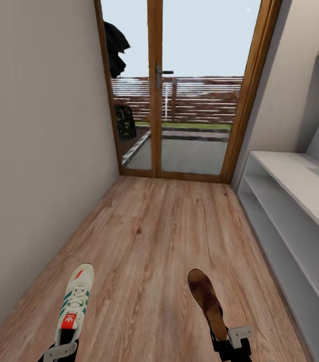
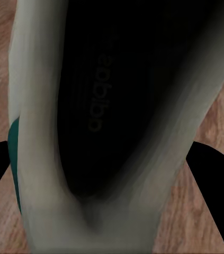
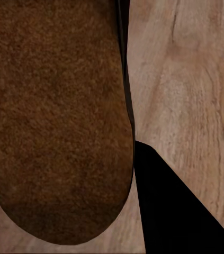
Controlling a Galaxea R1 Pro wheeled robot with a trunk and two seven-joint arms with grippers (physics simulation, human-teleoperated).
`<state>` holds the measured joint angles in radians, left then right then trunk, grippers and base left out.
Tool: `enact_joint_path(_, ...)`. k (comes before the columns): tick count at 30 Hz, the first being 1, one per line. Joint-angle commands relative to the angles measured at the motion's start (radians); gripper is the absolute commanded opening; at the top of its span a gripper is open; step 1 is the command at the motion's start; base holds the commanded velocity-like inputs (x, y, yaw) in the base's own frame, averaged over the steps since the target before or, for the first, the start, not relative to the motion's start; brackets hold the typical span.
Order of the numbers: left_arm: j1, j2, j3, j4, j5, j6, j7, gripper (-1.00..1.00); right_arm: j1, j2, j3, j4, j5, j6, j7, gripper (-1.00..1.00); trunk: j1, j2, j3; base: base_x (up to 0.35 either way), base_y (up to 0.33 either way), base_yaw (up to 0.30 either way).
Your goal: Pick up the two gym shoes and the two sandals from the corridor floor and place them onto the hallstand (shoe rack) in the corridor, making sure they are on the rack and not on the floor. Arrange them so the two gym shoes are next to each other and the two sandals are next to each other.
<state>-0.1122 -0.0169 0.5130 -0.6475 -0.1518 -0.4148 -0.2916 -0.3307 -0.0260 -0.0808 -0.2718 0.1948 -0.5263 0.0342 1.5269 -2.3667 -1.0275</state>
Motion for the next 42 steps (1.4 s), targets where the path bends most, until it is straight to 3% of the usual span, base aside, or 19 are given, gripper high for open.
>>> enact_joint_path(1,-0.001,-0.001,0.009,0.0,-0.009,-0.004,-0.007,-1.0,-0.001,0.0,-0.008,0.0,0.005,-0.003,0.004,-1.0,0.0,0.0,-0.001,0.282,0.234,-0.005)
enact_joint_path(14,-0.001,-0.001,0.009,0.0,-0.009,-0.004,-0.007,-1.0,-0.001,0.001,-0.008,0.001,0.005,-0.003,0.006,-1.0,0.0,0.0,-0.001,0.284,0.224,-0.027)
enact_joint_path(42,-0.001,-0.001,0.009,0.0,-0.009,-0.004,-0.007,-1.0,-0.001,0.001,-0.008,0.001,0.005,-0.001,0.006,-1.0,0.0,0.0,-0.001,0.297,0.193,-0.258)
